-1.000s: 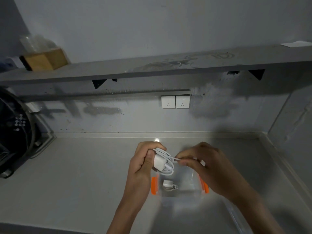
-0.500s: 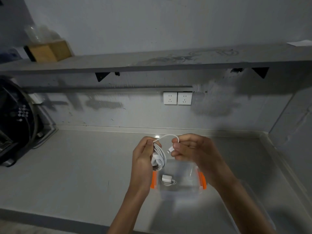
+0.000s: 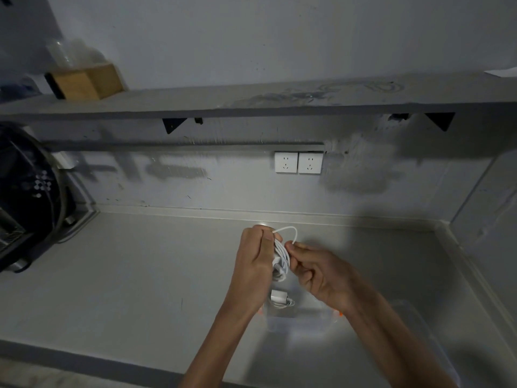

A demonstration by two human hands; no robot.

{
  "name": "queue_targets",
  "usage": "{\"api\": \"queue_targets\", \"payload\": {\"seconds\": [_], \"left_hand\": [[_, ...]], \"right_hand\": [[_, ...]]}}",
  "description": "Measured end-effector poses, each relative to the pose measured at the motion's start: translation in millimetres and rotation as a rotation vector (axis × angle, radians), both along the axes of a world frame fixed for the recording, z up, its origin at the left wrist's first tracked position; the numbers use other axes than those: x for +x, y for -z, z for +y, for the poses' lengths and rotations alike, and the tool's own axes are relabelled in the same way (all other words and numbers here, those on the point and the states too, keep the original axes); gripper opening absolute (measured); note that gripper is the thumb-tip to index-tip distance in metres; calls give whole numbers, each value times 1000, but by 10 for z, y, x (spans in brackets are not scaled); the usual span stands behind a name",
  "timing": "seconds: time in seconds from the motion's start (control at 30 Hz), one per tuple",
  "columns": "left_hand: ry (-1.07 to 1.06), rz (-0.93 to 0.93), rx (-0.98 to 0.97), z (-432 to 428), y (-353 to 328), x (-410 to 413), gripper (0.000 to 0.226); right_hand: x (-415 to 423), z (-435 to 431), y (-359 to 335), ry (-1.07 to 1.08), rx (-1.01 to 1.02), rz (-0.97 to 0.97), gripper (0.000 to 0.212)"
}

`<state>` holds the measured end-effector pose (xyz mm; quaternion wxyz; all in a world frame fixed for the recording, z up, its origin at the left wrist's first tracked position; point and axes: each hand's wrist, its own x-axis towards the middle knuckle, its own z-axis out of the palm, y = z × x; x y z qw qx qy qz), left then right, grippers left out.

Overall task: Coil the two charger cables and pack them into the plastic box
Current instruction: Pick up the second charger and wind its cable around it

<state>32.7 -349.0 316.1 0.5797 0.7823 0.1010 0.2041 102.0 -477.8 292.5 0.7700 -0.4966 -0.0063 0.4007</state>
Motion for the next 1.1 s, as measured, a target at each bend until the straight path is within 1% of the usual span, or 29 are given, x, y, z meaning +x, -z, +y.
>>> {"api": "queue_targets", "payload": {"seconds": [0.07, 0.13, 0.2, 0.23, 0.27, 0.33, 0.43, 0.47, 0.53, 0.63, 0.73, 0.83, 0.93, 1.0, 1.03, 1.1], "left_hand": [[44, 7, -33, 14, 13, 4, 28], [90, 7, -111, 32, 9, -11, 18], [122, 20, -128, 52, 11, -20, 21], [131, 31, -112, 63, 15, -18, 24], [138, 41, -88, 74, 12, -14, 28], [158, 56, -57, 98, 3, -4, 32], [196, 85, -89, 147, -1, 27, 27], [202, 96, -122, 162, -4, 37, 25], [242, 103, -258, 178, -23, 40, 20], [359, 72, -483, 196, -63, -3, 21], [349, 65, -598, 193, -86, -30, 26], [237, 57, -558, 166, -87, -30, 26], [139, 55, -416, 123, -83, -31, 31], [80, 44, -313, 85, -63, -23, 31], [51, 24, -275, 72, -43, -19, 30], [6, -52, -238, 62, 8, -17, 27]], "right_hand": [[-2, 31, 25, 13, 37, 76, 25], [5, 29, 52, -1, 52, 39, 21], [31, 7, 65, -42, 34, -52, 15], [48, -6, 75, -62, 15, -81, 10], [68, -19, 83, -81, 3, -95, 10], [113, -36, 102, -127, 6, -114, 19], [160, -39, 110, -166, 20, -162, 30], [163, -37, 102, -169, 9, -189, 33], [163, -30, 90, -180, -5, -243, 37], [147, -21, 25, -205, 5, -303, 27], [125, -7, -51, -201, -91, -446, 23], [115, 13, -98, -193, -204, -544, 26], [86, 80, -152, -199, -227, -514, 26], [52, 150, -172, -184, -203, -467, 24], [33, 182, -176, -168, -199, -454, 22], [-11, 228, -176, -125, -239, -490, 21]]}}
